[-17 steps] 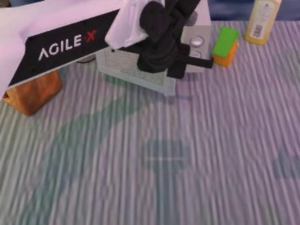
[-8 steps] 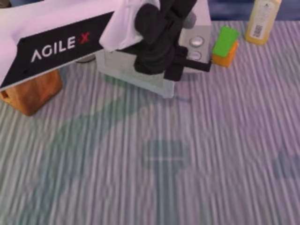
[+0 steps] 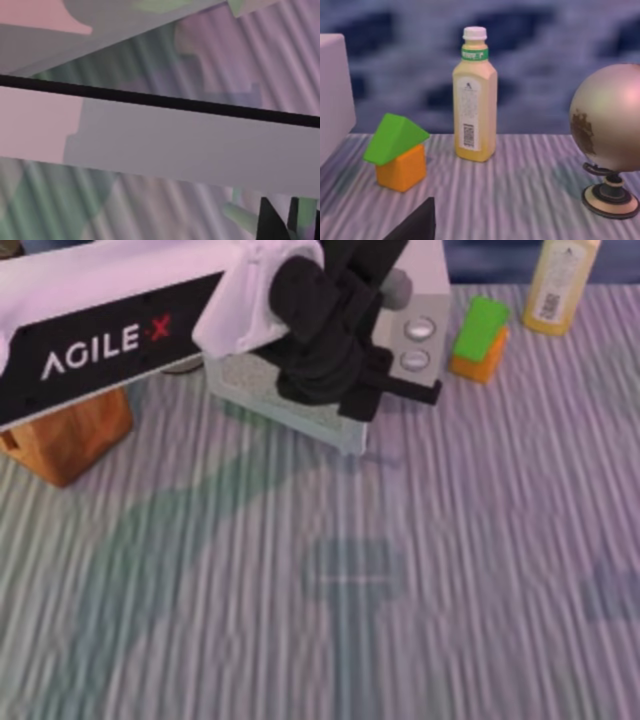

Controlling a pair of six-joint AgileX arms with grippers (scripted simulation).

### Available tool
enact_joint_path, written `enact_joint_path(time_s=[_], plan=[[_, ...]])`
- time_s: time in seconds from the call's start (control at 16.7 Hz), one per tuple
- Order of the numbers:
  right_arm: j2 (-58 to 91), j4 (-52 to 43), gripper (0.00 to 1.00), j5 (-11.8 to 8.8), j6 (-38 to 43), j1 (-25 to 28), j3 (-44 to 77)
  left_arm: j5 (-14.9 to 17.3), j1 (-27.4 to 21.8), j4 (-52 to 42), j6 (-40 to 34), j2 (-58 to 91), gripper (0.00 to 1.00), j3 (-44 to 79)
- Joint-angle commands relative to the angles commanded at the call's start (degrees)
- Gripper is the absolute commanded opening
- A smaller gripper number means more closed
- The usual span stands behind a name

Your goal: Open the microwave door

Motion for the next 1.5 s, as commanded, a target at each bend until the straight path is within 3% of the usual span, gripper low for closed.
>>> enact_joint_path(time_s=[1.5], plan=[[0.0,0.0,1.00,0.0,0.0,0.0,0.0,1.1,0.2,0.5,1.3,-1.1,0.00,-1.6]])
